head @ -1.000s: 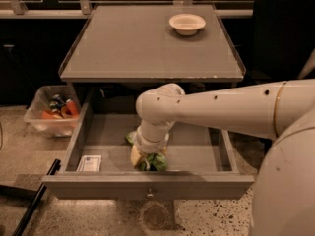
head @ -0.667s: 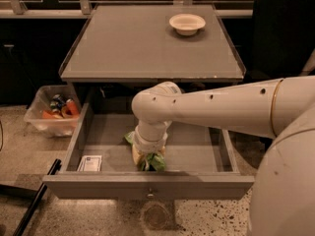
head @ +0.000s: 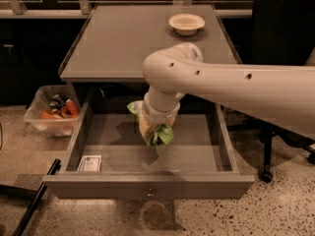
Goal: Pick green rice chip bag from top drawer and place on counter
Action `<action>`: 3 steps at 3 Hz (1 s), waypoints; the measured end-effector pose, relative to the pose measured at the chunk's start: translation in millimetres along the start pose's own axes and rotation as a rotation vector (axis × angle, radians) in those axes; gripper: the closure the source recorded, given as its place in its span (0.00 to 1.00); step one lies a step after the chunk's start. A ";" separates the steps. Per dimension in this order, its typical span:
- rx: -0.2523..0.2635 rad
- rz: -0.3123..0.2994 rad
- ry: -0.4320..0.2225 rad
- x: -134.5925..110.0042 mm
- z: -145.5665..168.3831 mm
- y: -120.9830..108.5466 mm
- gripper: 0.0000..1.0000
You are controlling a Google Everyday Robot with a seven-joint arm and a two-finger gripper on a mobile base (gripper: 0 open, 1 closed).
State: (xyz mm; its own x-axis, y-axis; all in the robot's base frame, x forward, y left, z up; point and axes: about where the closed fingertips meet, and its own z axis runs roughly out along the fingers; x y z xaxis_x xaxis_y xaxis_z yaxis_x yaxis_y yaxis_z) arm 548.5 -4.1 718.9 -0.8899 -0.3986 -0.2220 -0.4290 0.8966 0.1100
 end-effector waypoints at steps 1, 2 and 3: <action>-0.015 -0.041 -0.070 -30.2 -58.5 -26.7 1.00; -0.055 -0.092 -0.116 -56.5 -98.5 -46.9 1.00; -0.055 -0.092 -0.116 -54.8 -98.8 -45.8 1.00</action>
Offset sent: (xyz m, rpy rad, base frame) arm 0.1138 -0.0543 0.2000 0.1914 -0.2182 0.1686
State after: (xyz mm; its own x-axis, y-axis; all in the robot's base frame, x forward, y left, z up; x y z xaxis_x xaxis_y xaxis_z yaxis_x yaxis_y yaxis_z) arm 601.6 -42.4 821.8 -0.8237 -0.4511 -0.3436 -0.5190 0.8438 0.1362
